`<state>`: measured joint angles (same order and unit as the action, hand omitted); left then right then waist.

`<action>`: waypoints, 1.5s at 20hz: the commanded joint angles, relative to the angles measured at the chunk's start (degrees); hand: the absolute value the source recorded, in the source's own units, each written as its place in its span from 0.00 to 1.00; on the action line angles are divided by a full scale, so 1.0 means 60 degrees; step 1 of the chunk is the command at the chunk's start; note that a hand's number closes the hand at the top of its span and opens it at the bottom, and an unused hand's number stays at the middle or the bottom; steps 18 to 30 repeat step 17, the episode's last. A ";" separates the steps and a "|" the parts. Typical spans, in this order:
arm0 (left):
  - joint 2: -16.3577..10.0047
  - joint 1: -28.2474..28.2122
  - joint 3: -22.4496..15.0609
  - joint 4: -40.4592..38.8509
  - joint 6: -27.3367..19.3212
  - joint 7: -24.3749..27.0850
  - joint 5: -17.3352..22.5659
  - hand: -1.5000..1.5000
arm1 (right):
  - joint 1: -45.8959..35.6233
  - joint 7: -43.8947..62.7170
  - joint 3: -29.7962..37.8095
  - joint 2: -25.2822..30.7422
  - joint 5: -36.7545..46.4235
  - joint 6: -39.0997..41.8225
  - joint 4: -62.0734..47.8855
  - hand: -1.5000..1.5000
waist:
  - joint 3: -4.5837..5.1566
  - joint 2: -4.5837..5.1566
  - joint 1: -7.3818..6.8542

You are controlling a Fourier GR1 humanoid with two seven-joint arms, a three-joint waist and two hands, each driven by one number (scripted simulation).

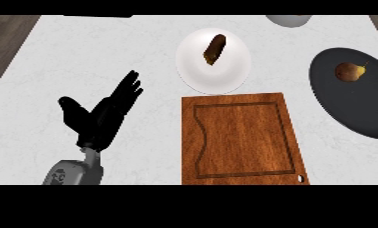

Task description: Pick the pear from the cutting board and place it in the pan

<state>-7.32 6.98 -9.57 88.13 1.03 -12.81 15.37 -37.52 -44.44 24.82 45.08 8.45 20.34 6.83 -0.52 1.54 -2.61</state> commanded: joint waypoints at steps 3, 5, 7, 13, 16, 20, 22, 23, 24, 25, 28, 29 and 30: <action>-0.0114 -0.0265 -0.0003 0.0265 0.0100 0.0013 0.0000 0.50 | 0.0849 -0.0825 0.0039 0.0804 -0.0082 0.2250 0.0017 0.00 | -0.0021 -0.0043 0.0028; -0.0045 -0.0329 0.0041 -0.0164 0.0097 0.0249 -0.0060 0.50 | 0.1044 -0.0916 0.0005 0.1115 -0.0073 0.2724 0.0155 0.00 | -0.0018 -0.0027 0.0136; -0.0269 -0.0143 0.0166 0.0136 0.0186 -0.0044 0.0045 0.50 | 0.1140 -0.1039 0.0043 0.0929 -0.0136 0.2625 0.0278 0.00 | -0.0027 -0.0053 0.0079; 0.0020 -0.0448 -0.0017 0.0030 0.0118 0.0319 -0.0078 0.50 | 0.1531 -0.1101 -0.0078 0.1345 -0.0120 0.3138 0.0645 0.00 | -0.0014 -0.0074 0.0125; 0.0101 -0.0328 -0.0092 0.0176 -0.0018 0.0091 -0.0122 0.50 | 0.1808 -0.1398 -0.0243 0.0952 -0.0041 0.2950 0.0878 0.00 | -0.0025 -0.0093 0.0118; 0.0066 -0.0208 0.0018 -0.0010 -0.0042 0.0063 -0.0116 0.50 | 0.2003 -0.1502 -0.0107 0.1172 -0.0212 0.3313 0.0839 0.00 | -0.0026 -0.0093 0.0257; 0.0066 -0.0208 0.0018 -0.0010 -0.0042 0.0063 -0.0116 0.50 | 0.2003 -0.1502 -0.0107 0.1172 -0.0212 0.3313 0.0839 0.00 | -0.0026 -0.0093 0.0257; 0.0066 -0.0208 0.0018 -0.0010 -0.0042 0.0063 -0.0116 0.50 | 0.2003 -0.1502 -0.0107 0.1172 -0.0212 0.3313 0.0839 0.00 | -0.0026 -0.0093 0.0257; 0.0066 -0.0208 0.0018 -0.0010 -0.0042 0.0063 -0.0116 0.50 | 0.2003 -0.1502 -0.0107 0.1172 -0.0212 0.3313 0.0839 0.00 | -0.0026 -0.0093 0.0257; 0.0066 -0.0208 0.0018 -0.0010 -0.0042 0.0063 -0.0116 0.50 | 0.2003 -0.1502 -0.0107 0.1172 -0.0212 0.3313 0.0839 0.00 | -0.0026 -0.0093 0.0257; 0.0066 -0.0208 0.0018 -0.0010 -0.0042 0.0063 -0.0116 0.50 | 0.2003 -0.1502 -0.0107 0.1172 -0.0212 0.3313 0.0839 0.00 | -0.0026 -0.0093 0.0257; 0.0066 -0.0208 0.0018 -0.0010 -0.0042 0.0063 -0.0116 0.50 | 0.2003 -0.1502 -0.0107 0.1172 -0.0212 0.3313 0.0839 0.00 | -0.0026 -0.0093 0.0257; 0.0066 -0.0208 0.0018 -0.0010 -0.0042 0.0063 -0.0116 0.50 | 0.2003 -0.1502 -0.0107 0.1172 -0.0212 0.3313 0.0839 0.00 | -0.0026 -0.0093 0.0257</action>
